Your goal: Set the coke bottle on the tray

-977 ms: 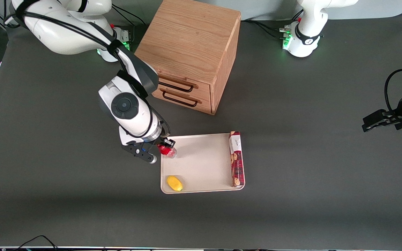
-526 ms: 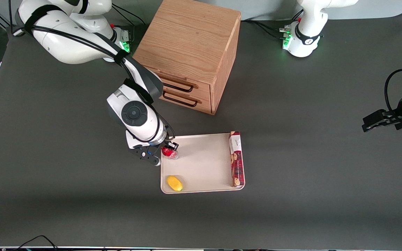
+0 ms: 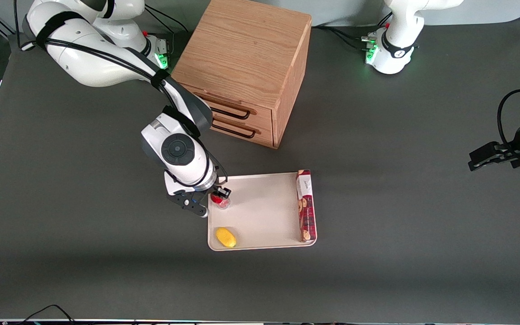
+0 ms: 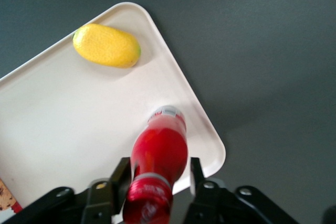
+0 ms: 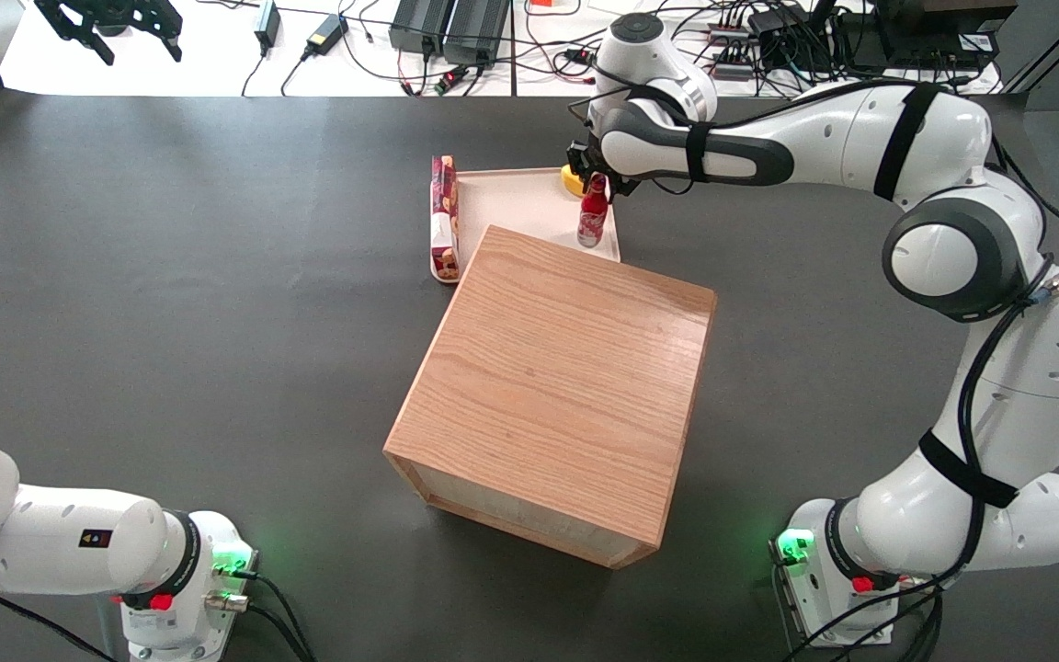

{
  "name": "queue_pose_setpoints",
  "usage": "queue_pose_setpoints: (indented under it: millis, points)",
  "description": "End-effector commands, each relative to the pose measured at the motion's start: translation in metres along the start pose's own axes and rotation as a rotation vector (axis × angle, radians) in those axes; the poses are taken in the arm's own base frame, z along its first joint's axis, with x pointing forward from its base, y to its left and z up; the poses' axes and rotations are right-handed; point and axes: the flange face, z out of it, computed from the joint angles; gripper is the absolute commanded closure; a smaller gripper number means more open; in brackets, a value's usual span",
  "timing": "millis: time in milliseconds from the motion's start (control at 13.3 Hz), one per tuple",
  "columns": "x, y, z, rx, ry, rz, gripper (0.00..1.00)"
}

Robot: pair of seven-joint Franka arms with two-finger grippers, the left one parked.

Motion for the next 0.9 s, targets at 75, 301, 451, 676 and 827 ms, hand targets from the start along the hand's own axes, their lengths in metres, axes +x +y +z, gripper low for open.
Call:
queue_pose_setpoints:
  millis: [75, 301, 451, 676, 827]
  points:
    - [0.002, -0.013, -0.015, 0.028, 0.04, 0.003, 0.0]
    - [0.002, -0.011, -0.055, 0.024, 0.079, -0.125, 0.0]
    - [0.002, 0.01, -0.118, -0.039, 0.104, -0.317, 0.0]
    - [0.044, 0.093, -0.226, -0.004, -0.002, -0.474, 0.0]
    - [0.069, 0.162, -0.273, 0.012, -0.013, -0.536, 0.0]
